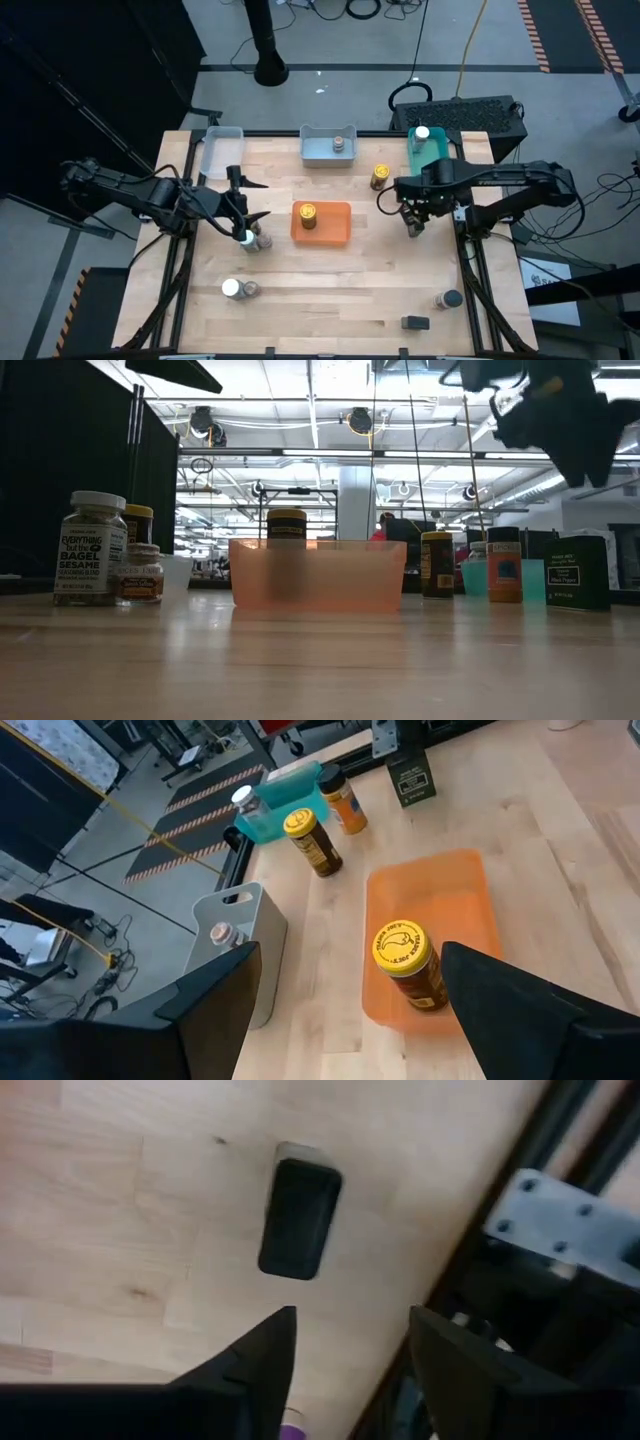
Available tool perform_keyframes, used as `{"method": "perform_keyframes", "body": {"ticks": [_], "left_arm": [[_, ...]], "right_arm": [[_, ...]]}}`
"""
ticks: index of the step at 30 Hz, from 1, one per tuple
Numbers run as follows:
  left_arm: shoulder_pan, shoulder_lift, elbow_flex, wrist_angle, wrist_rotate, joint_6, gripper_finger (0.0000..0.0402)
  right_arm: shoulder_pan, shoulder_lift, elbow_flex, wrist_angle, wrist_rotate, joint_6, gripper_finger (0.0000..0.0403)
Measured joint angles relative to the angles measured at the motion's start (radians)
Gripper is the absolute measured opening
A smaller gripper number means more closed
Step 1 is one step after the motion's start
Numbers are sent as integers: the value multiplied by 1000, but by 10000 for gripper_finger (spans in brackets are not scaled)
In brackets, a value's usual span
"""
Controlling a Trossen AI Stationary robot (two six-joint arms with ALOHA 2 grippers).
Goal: Sort spices by type
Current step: Put the top black seasoning can into the transparent bin
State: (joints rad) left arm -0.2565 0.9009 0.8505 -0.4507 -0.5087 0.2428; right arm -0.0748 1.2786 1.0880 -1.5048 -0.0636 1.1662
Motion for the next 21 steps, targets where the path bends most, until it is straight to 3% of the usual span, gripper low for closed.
{"method": "perform_keyframes", "body": {"ticks": [11,18,21], "left_arm": [[0,0,-2,-5,0,-39,315],[0,0,-26,-7,0,-42,315],[0,0,-26,5,0,-37,315]], "right_arm": [[-51,0,-201,244,-42,-53,248],[-57,0,-284,403,-41,-55,250],[-57,0,-287,402,-40,-50,229]]}}
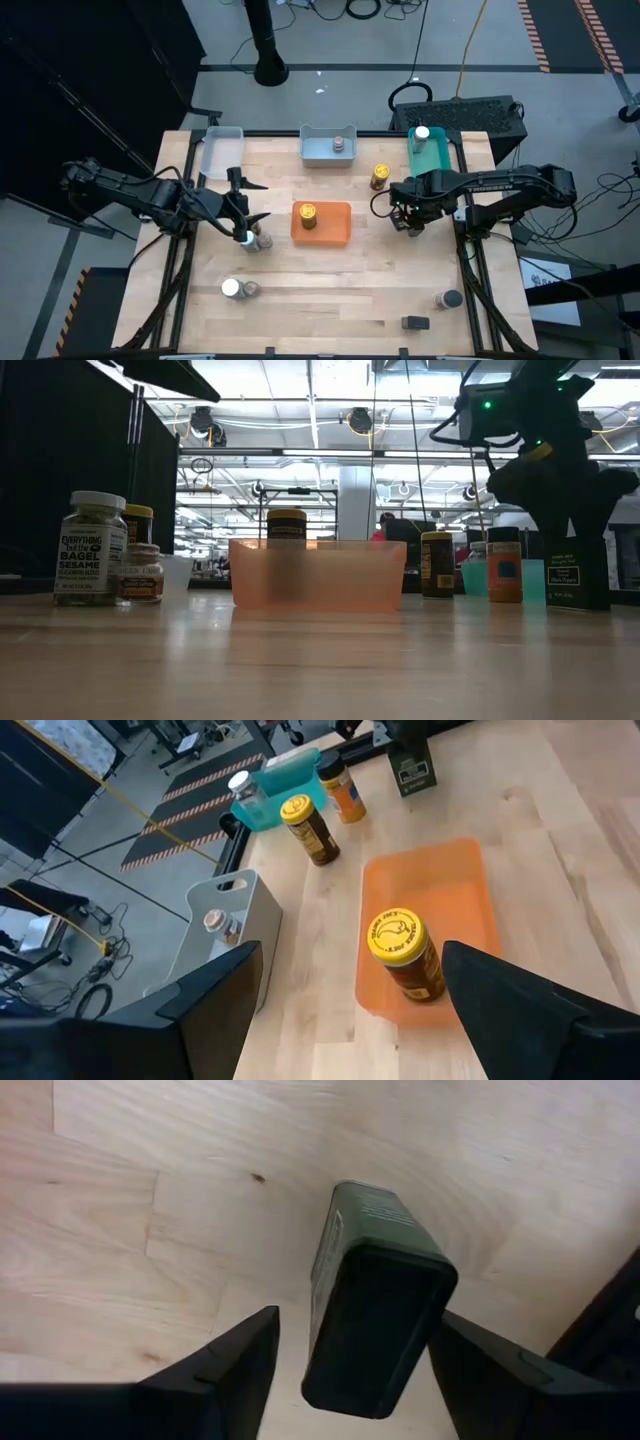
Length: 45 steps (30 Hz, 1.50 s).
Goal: Sort spices by type
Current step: Put the top black seasoning can into the transparent bin
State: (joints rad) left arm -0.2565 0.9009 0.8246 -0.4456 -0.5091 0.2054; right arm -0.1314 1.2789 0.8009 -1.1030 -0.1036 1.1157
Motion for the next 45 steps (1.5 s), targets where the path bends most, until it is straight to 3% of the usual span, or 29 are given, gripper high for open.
{"method": "perform_keyframes", "body": {"ticks": [7,8,13,19,25,31,38,45], "left_arm": [[0,0,0,20,3,10,315],[0,0,0,21,4,10,315],[0,0,0,49,36,-16,315],[0,22,0,147,158,-21,315],[17,120,0,300,171,-10,315],[58,228,0,416,292,19,315],[106,284,0,431,309,11,315],[155,326,0,448,294,10,315]], "right_arm": [[0,1,1,3,2,1,101],[0,0,2,2,9,-1,97],[23,-3,47,-31,-24,-29,97],[141,6,318,-46,21,-107,97],[248,136,609,29,233,-376,97],[270,347,812,79,324,-729,97],[270,505,960,92,483,-1003,97],[285,557,1024,148,494,-1172,97]]}}
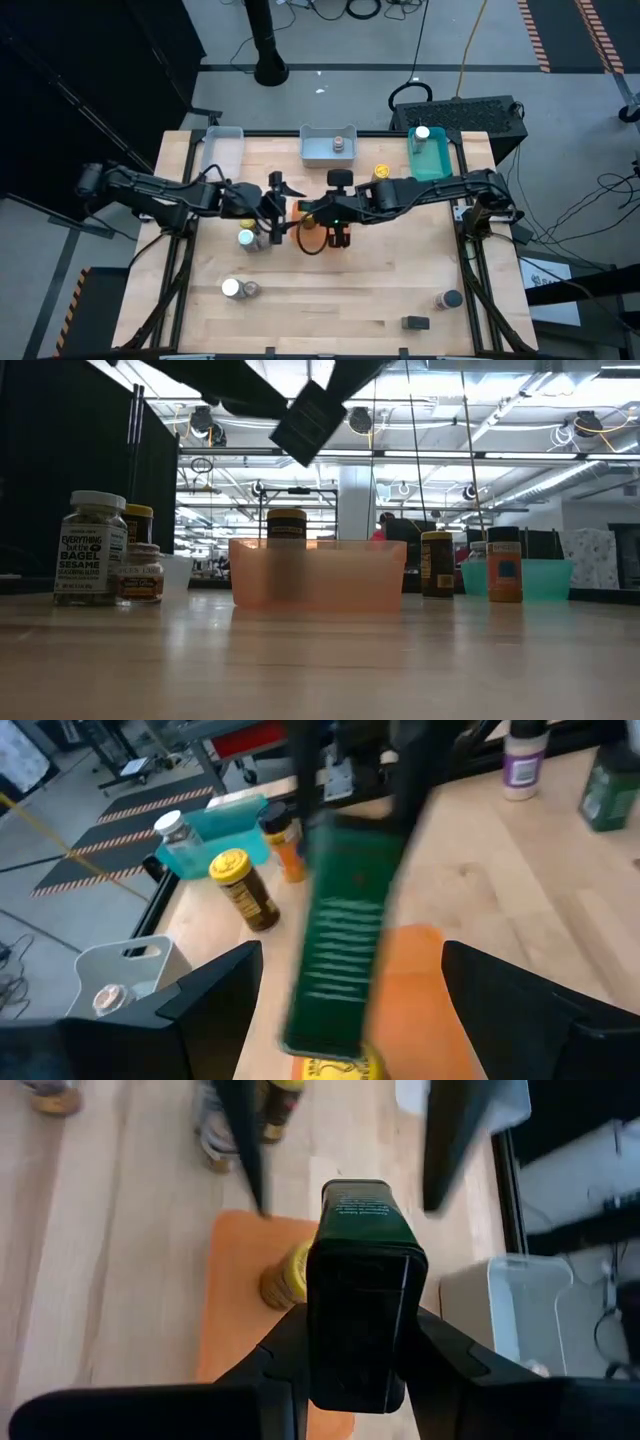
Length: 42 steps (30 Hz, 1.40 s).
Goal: Sort spices by type
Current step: Put the top black seasoning can into the transparent bin
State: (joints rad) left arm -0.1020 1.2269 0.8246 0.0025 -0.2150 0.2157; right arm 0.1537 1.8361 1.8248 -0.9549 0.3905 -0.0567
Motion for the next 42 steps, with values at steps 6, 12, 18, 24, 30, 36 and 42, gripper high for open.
{"method": "perform_keyframes", "body": {"ticks": [6,12,18,24,30,36,42], "left_arm": [[28,44,0,24,-1,5,315],[27,58,-1,24,35,55,282],[29,51,-1,23,34,83,183],[29,51,0,20,34,106,124],[29,51,-1,38,33,106,124],[28,51,0,71,46,97,124],[14,49,-1,114,150,114,124]], "right_arm": [[15,0,1,71,-3,-72,97],[17,0,1,50,-4,-63,97],[18,0,1,46,-3,-59,98],[18,-1,1,44,1,-16,200],[17,-36,1,44,27,-16,246],[4,-128,0,100,24,-32,230],[-4,-234,-54,183,-56,-29,208]]}}
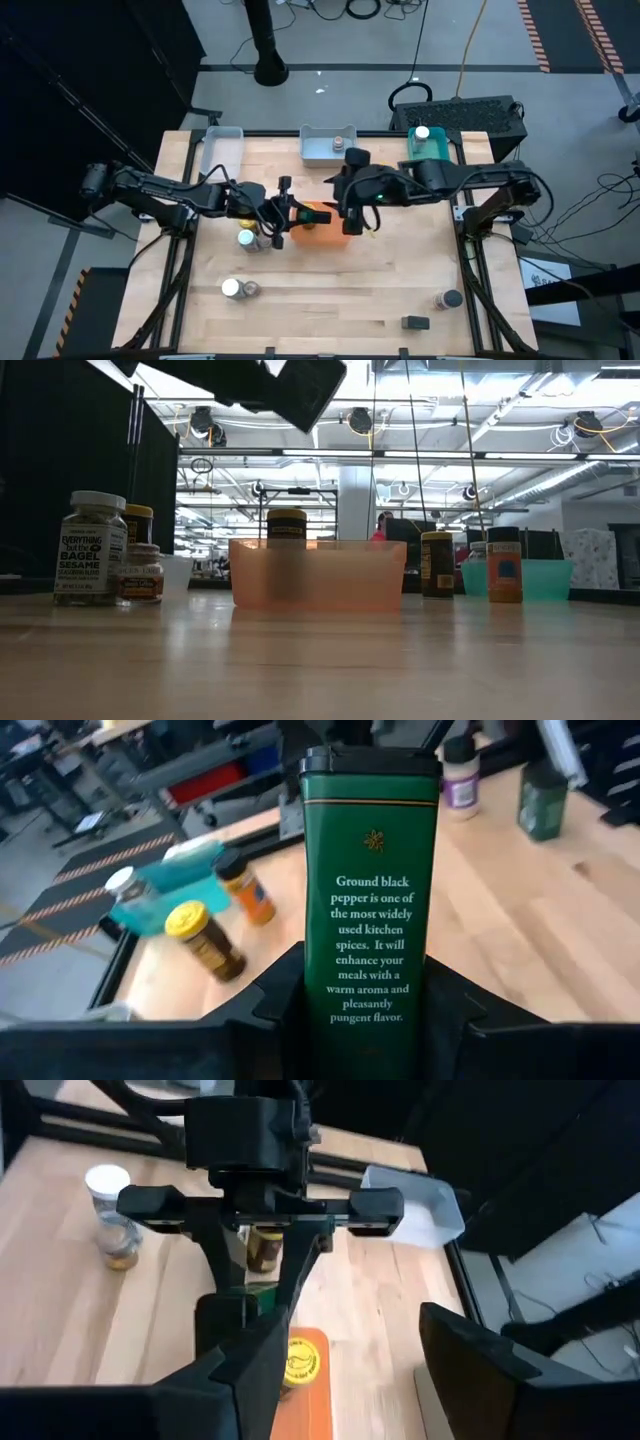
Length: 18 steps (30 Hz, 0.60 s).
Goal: Sort spices by type
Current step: Put the top black seasoning can into the transparent bin
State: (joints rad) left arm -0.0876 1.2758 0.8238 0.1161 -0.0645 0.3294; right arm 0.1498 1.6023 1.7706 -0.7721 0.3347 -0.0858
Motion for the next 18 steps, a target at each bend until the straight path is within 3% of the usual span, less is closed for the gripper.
{"method": "perform_keyframes", "body": {"ticks": [7,13,18], "left_arm": [[-28,-55,-9,21,22,11,124],[-38,-174,-105,175,80,21,124],[-37,-232,-172,308,124,44,124]], "right_arm": [[43,-177,-329,294,43,-5,189],[60,-322,-646,673,90,-35,179],[62,-338,-774,861,83,-59,178]]}}
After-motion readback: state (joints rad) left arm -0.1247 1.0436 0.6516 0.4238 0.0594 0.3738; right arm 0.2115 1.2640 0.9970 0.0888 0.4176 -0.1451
